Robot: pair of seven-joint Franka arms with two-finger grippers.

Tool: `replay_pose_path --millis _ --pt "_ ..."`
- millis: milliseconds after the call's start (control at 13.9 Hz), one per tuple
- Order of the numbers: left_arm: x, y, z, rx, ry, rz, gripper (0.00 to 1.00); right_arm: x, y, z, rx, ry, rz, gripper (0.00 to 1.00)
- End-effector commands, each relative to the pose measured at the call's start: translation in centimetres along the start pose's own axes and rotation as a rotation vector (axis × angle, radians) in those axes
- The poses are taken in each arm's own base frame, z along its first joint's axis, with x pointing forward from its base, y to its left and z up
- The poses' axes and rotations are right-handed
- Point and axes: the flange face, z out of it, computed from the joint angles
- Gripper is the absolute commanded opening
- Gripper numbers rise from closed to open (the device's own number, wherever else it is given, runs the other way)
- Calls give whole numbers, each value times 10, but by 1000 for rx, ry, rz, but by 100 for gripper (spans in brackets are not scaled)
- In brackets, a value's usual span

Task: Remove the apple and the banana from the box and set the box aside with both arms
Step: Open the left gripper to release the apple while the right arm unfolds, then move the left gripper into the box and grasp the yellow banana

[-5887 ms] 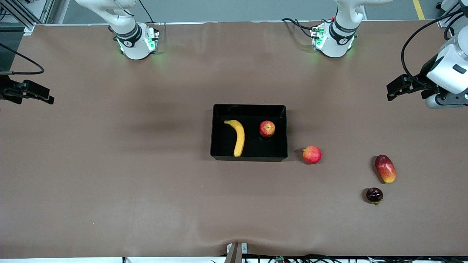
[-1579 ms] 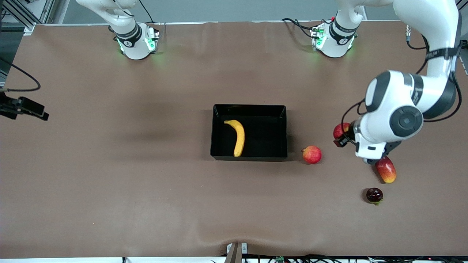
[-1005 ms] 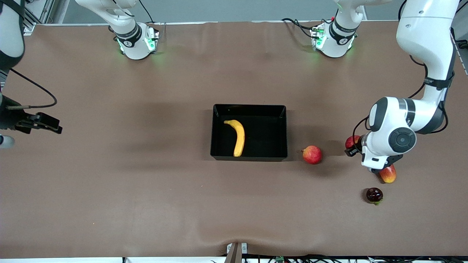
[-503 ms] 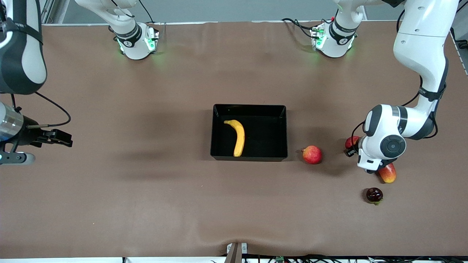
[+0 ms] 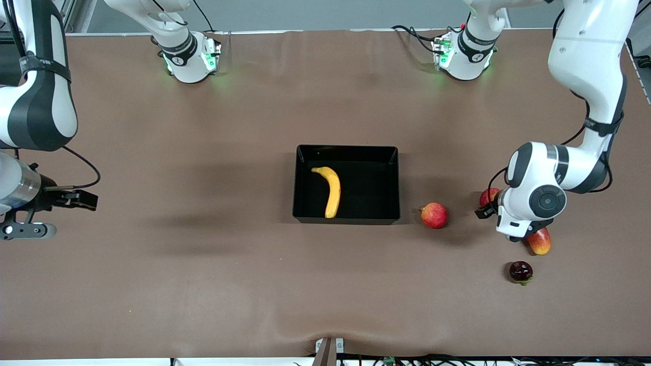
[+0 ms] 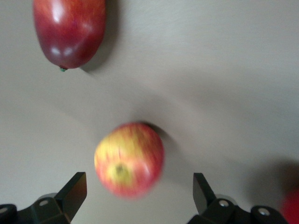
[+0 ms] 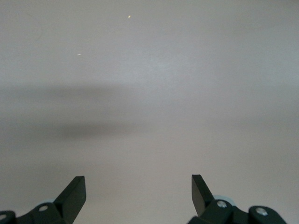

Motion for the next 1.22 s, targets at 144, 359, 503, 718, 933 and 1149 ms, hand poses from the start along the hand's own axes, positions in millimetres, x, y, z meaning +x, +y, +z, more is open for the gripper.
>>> replay_pose_path --millis 144,359,503,718,933,1149 --pt "-87 75 -121 -48 40 26 100 2 6 -21 -19 38 15 100" --pt "-158 141 -124 -47 74 159 100 0 19 -12 44 23 53 100" --pt "-202 188 -113 -78 140 271 100 -4 26 1 158 -9 98 100" --pt "-245 255 -81 -251 198 383 100 -20 29 33 327 -136 151 100" --pt "-295 301 -45 -301 212 487 100 -33 28 71 471 -224 200 100" --pt "-315 328 -4 -264 210 544 100 -21 2 107 562 -257 214 100"
